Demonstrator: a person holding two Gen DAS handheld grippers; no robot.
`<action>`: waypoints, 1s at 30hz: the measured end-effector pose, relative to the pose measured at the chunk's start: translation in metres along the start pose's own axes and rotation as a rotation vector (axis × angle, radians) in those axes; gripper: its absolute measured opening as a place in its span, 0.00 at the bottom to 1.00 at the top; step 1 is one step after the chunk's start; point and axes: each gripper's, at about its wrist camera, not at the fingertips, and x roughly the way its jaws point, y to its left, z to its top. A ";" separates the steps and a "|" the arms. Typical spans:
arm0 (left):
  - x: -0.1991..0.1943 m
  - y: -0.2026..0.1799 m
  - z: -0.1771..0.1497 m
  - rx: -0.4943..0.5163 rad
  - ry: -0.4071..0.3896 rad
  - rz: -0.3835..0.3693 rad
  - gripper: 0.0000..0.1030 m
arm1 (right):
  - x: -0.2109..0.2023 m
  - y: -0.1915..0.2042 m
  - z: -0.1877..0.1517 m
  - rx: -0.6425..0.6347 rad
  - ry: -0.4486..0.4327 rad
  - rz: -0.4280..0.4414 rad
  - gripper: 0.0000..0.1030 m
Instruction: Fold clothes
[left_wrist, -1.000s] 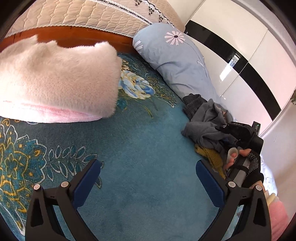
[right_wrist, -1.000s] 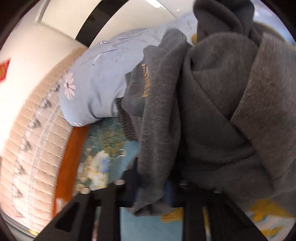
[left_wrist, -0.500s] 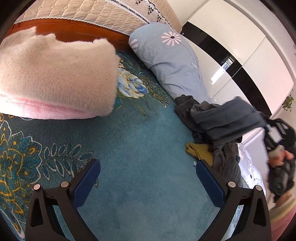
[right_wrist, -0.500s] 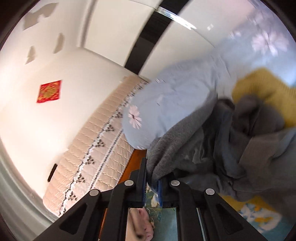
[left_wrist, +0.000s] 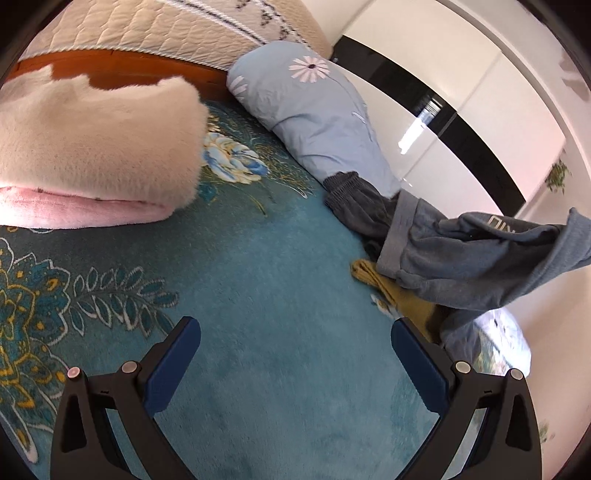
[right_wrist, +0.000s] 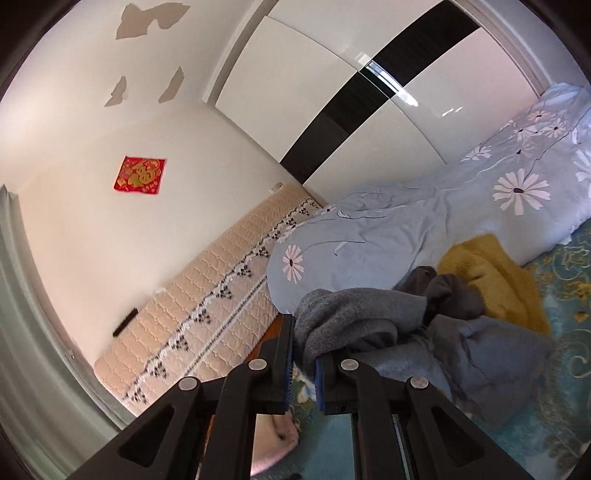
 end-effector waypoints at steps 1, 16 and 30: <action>-0.001 -0.003 -0.004 0.015 0.002 -0.006 1.00 | -0.008 -0.004 -0.005 -0.012 0.016 -0.019 0.10; -0.002 -0.035 -0.045 0.139 0.014 -0.042 1.00 | -0.110 -0.205 -0.096 0.251 0.072 -0.405 0.09; 0.001 -0.036 -0.053 0.149 0.027 -0.031 1.00 | -0.151 -0.249 -0.104 0.243 0.158 -0.498 0.13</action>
